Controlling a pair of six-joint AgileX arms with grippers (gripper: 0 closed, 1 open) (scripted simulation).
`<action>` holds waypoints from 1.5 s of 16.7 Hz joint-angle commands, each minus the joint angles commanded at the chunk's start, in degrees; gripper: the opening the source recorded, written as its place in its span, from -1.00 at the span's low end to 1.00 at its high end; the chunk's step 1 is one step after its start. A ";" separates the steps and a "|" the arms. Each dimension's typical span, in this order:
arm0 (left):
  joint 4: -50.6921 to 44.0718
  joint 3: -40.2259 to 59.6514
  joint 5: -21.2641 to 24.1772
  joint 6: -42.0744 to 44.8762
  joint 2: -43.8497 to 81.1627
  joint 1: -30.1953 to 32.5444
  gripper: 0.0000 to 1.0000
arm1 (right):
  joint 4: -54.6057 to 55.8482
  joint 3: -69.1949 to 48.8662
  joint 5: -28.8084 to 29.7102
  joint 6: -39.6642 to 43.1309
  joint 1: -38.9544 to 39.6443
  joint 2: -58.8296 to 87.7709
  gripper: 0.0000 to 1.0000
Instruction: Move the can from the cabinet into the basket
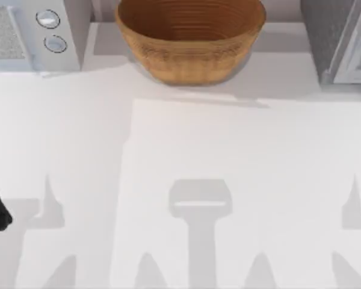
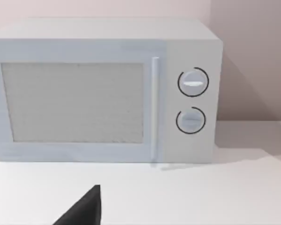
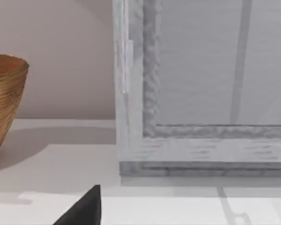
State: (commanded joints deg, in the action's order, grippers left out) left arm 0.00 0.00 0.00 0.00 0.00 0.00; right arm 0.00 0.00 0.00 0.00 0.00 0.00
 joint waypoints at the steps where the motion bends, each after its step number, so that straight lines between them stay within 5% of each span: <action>1: 0.00 0.00 0.00 0.00 0.00 0.00 1.00 | 0.00 0.00 0.00 0.00 0.00 0.00 1.00; 8: 0.00 0.00 0.00 0.00 0.00 0.00 1.00 | -3.30 -12.57 1.45 -0.27 1.66 10.70 1.00; 25: 0.00 0.00 0.00 0.00 0.00 0.00 1.00 | -21.98 -91.92 10.33 -0.85 9.74 69.87 1.00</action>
State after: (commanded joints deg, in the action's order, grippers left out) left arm 0.00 0.00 0.00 0.00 0.00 0.00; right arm -21.98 -91.92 10.33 -0.85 9.74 69.87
